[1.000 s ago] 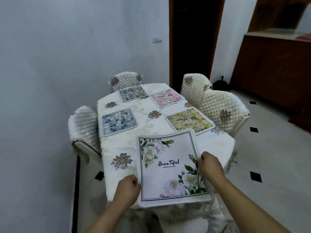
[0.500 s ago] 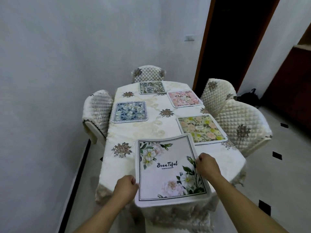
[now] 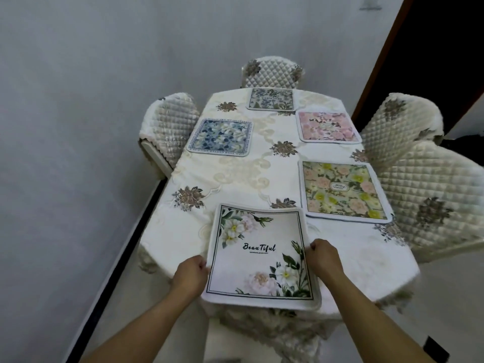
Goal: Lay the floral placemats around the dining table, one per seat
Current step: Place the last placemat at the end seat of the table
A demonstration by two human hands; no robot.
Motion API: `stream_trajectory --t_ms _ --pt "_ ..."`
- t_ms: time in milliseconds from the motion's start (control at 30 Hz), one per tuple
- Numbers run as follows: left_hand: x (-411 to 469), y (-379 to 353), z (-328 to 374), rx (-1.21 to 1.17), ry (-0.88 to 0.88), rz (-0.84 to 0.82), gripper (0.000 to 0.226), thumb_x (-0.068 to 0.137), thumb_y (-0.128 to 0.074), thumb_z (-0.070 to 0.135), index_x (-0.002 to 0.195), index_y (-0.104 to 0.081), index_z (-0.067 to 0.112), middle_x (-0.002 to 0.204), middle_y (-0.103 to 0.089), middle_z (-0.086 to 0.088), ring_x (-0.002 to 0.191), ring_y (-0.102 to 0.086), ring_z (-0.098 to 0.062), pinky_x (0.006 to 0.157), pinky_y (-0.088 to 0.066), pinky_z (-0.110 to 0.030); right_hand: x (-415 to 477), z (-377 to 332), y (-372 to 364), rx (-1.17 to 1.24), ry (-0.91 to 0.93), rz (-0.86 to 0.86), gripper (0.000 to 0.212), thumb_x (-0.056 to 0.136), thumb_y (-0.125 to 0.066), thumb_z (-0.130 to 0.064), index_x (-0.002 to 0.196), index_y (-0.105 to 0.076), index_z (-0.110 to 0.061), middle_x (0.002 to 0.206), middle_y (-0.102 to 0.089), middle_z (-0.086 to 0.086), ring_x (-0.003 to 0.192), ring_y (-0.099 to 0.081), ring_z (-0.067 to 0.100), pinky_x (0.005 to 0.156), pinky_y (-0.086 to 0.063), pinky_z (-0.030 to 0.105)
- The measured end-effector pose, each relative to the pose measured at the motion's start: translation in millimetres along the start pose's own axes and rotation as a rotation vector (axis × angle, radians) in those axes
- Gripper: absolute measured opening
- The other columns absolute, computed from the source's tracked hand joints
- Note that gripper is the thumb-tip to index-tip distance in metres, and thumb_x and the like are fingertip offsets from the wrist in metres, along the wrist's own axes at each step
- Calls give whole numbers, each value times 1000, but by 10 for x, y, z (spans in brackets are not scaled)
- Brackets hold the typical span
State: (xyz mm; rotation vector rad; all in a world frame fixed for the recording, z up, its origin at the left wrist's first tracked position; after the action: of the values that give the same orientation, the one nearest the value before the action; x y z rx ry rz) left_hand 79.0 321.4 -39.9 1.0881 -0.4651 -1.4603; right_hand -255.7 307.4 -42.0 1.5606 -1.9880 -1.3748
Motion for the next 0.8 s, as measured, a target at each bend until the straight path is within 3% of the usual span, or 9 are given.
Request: stream_trajectory --t_ms 200,500,633,800 --pt "49 -91 39 35 13 -9 32 87 -63 23 63 -42 24 87 -68 -10 90 -61 -30 73 -44 -32 127 88 -120 -27 -1 -8 21 91 -54 -16 71 -54 -10 69 -56 5 64 -52 21 57 -38 30" --pt "136 -245 0 96 25 -6 33 89 -59 22 64 -38 23 98 -68 -14 97 -60 -31 73 -42 -32 162 256 -311 13 -46 -17 16 91 -53 -17 76 -53 -10 82 -62 11 74 -57 29 64 -43 30" --pt "157 -300 -22 114 9 -2 20 89 -58 22 75 -44 19 100 -67 -15 99 -60 -32 76 -43 -33 151 286 -362 13 -67 19 9 91 -52 -18 89 -54 -9 94 -64 15 84 -60 33 68 -45 32" --pt "126 -380 -11 274 -26 72 24 88 -58 31 99 -48 13 105 -62 -10 102 -59 -31 81 -48 -37 21 181 -425 -285 90 97 24 88 -42 -4 110 -46 -10 109 -52 14 87 -59 33 62 -43 34"
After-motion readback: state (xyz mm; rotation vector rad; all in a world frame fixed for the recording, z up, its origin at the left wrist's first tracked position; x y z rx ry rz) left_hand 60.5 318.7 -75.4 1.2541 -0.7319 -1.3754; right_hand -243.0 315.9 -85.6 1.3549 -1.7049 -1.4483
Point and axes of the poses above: each hand's wrist, its own x-axis towards the middle knuckle, its own y-axis out of the back of the hand, z = x × y, the point moved 1 cm from there along x, towards the middle knuckle
